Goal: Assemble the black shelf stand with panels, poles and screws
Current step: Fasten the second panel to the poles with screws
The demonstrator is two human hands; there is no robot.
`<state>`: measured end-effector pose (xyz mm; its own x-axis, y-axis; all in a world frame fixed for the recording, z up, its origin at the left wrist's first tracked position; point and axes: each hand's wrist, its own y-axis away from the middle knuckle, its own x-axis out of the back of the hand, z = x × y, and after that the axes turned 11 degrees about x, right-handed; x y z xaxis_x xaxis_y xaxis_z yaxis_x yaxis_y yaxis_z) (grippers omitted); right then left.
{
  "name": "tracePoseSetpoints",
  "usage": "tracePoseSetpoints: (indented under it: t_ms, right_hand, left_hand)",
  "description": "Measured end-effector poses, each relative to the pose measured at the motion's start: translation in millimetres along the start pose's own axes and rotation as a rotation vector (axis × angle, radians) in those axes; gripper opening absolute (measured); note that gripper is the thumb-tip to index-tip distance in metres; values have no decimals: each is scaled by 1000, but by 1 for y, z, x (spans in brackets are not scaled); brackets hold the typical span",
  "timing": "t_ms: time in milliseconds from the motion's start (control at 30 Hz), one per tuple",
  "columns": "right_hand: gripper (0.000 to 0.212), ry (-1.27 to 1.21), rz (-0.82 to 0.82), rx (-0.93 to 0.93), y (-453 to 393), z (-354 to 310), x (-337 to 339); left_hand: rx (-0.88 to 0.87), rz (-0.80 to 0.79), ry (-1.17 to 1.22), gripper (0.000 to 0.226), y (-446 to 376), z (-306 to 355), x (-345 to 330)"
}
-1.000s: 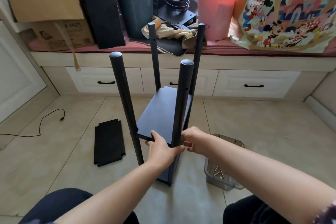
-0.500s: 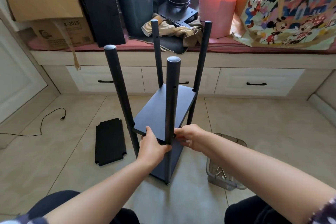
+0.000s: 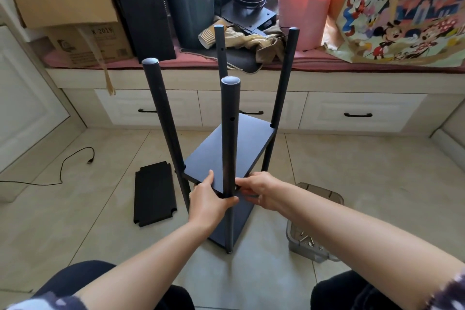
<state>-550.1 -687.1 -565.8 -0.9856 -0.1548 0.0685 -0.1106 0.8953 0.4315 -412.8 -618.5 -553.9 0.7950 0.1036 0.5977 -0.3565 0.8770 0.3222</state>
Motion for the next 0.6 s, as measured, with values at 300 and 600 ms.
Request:
tracePoseSetpoints:
  t_ms: [300, 600]
  right_hand:
    - [24, -137, -104, -45, -1, -3, -10]
    - [29, -452, 84, -4, -14, -24, 3]
  left_hand:
    - [-32, 50, -76, 72, -21, -16, 17]
    - [-41, 49, -55, 69, -32, -27, 25]
